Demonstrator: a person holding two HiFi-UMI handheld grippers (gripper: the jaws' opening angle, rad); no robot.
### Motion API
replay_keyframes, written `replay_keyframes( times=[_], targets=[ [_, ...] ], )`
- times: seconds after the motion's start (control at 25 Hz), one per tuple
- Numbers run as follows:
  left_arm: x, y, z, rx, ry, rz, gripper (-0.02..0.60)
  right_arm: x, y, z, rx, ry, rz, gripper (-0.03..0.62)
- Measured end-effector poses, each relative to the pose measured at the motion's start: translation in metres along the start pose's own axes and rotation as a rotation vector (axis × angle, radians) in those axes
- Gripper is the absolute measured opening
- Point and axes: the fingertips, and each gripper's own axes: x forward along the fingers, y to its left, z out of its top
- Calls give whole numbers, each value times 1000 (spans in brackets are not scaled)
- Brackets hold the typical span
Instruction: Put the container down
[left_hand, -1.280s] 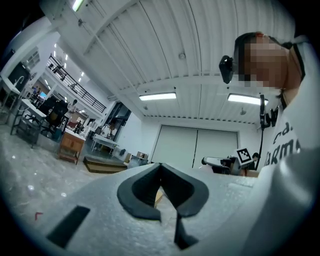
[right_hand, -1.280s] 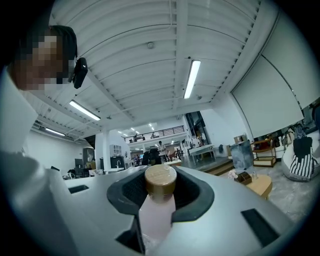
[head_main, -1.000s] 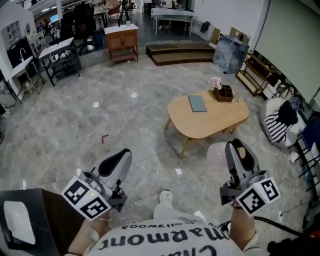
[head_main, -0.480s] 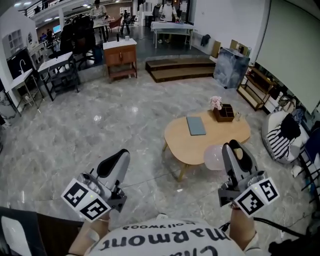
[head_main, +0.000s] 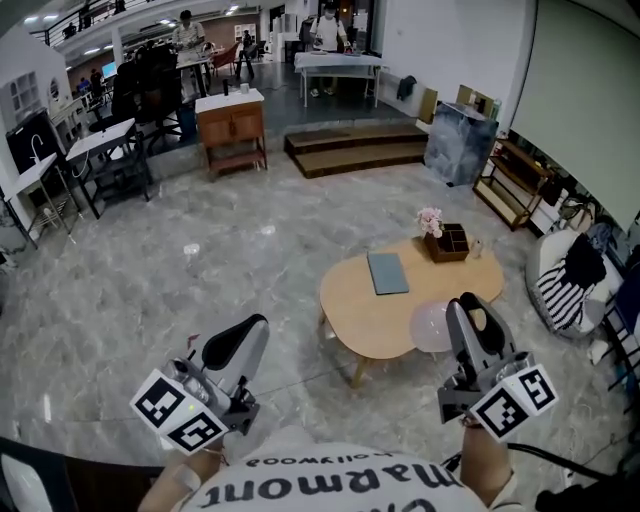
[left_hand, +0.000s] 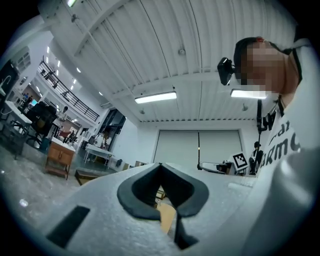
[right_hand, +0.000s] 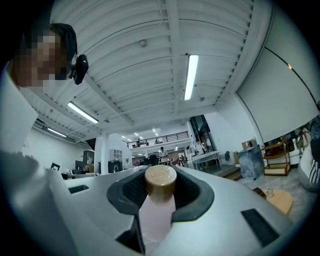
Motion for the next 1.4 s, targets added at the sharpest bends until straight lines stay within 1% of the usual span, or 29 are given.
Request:
replay_keyframes(
  times=[0.16, 0.28, 0.4, 0.56, 0.76, 0.92, 1.12, 1.2, 1.28, 1.4],
  targets=[
    [15, 21, -14, -30, 25, 24, 15, 17, -21, -19, 34, 40, -17, 114],
    [35, 36, -25, -31, 60, 25, 15, 29, -36, -29, 51, 68, -36, 114],
    [59, 53, -33, -42, 66, 11, 15, 40, -55, -38, 67, 89, -74, 114],
    [105, 78, -42, -55, 67, -44, 15, 65, -89, -45, 80, 90, -136, 114],
    [174, 126, -54, -83, 95, -111, 15, 108, -127, -55, 82, 98, -197, 114],
    [230, 165, -56, -58, 139, -163, 15, 150, -157, -59, 90, 96, -249, 114],
    [289, 215, -50, -54, 156, -230, 15, 207, -184, -57, 89, 79, -308, 114],
    [311, 228, -51, -53, 150, -276, 15, 225, -195, -61, 89, 75, -332, 114],
    [330, 238, -51, -62, 126, -332, 15, 241, -207, -65, 92, 68, -357, 114],
    [356, 250, -50, -107, 98, -395, 15, 261, -221, -72, 107, 60, -393, 114]
  ],
)
